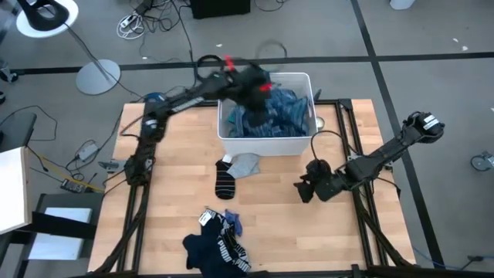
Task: Sort clothes
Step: Put the blue long-sleeve shirt into the laundry bin
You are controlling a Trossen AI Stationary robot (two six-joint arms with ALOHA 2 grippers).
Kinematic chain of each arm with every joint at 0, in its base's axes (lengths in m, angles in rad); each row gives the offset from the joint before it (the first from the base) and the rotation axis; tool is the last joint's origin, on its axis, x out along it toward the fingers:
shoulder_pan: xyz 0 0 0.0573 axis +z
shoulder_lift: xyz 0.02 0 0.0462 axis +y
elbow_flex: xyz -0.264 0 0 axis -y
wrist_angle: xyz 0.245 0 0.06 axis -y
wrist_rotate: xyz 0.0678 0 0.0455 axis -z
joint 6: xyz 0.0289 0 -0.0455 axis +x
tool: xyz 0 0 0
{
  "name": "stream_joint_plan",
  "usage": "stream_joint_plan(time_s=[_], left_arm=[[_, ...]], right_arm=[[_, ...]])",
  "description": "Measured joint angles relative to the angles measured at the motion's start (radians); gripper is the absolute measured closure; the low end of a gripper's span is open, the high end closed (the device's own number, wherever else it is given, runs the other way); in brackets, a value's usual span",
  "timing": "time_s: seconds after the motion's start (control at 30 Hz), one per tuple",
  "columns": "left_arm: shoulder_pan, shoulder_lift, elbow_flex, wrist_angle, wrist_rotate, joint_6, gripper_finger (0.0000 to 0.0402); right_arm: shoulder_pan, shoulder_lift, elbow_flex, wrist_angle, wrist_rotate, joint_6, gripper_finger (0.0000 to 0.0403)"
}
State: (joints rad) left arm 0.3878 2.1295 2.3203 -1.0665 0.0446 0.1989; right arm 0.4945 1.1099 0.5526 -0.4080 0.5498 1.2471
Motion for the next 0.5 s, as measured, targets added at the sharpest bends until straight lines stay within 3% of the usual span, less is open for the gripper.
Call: stream_joint_plan(time_s=[0.23, 0.5], left_arm=[[0.006, 0.201, 0.001, 0.035, 0.033, -0.089, 0.0372], [0.031, 0.284, 0.006, 0.012, 0.074, -0.082, 0.026]], right_arm=[[-0.133, 0.0, 0.0, 0.013, -0.125, -0.045, 0.0179], [-0.197, 0.0, 0.0, 0.049, -0.159, -0.047, 0.0178]])
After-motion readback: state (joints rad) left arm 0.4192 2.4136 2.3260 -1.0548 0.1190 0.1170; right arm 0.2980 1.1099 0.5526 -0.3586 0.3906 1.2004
